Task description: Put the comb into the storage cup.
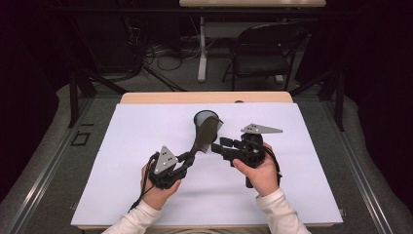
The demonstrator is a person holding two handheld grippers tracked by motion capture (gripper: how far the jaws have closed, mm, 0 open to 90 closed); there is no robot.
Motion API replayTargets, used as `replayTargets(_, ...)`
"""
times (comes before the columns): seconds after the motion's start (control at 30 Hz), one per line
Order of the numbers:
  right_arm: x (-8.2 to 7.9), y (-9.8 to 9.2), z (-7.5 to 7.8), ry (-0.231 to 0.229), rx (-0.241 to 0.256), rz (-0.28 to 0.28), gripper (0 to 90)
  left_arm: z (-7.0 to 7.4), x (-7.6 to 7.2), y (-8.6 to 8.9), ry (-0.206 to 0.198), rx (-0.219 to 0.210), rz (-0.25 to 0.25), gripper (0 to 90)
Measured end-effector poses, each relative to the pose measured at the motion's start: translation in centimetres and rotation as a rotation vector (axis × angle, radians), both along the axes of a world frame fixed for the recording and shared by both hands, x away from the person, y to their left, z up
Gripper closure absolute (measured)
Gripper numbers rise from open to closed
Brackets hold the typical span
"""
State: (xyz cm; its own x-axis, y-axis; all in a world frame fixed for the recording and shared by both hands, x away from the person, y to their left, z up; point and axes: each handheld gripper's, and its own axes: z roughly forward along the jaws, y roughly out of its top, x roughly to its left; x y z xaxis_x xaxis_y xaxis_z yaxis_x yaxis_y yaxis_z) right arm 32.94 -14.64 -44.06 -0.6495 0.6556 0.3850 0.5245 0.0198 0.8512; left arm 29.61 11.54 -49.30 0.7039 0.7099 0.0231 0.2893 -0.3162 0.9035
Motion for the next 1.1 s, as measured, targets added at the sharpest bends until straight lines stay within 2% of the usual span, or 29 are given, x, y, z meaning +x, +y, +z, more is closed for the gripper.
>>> replayTargets(0.27,0.0,-0.1,-0.4,0.008,-0.012,-0.003,56.5,-0.2,-0.3,-0.3,-0.005,0.012,-0.013,72.5)
replayTargets(0.43,-0.1,-0.3,-0.4,0.021,0.010,-0.006,60.6,-0.3,-0.4,-0.4,-0.003,0.013,-0.014,72.5)
replayTargets(0.73,0.0,-0.7,-0.2,0.042,0.050,-0.010,61.6,-0.8,-0.6,-0.8,0.004,0.025,-0.033,72.5)
replayTargets(1.1,0.2,-1.4,-0.2,0.079,0.071,-0.028,68.7,-1.1,-0.9,-1.4,0.005,0.040,-0.056,72.5)
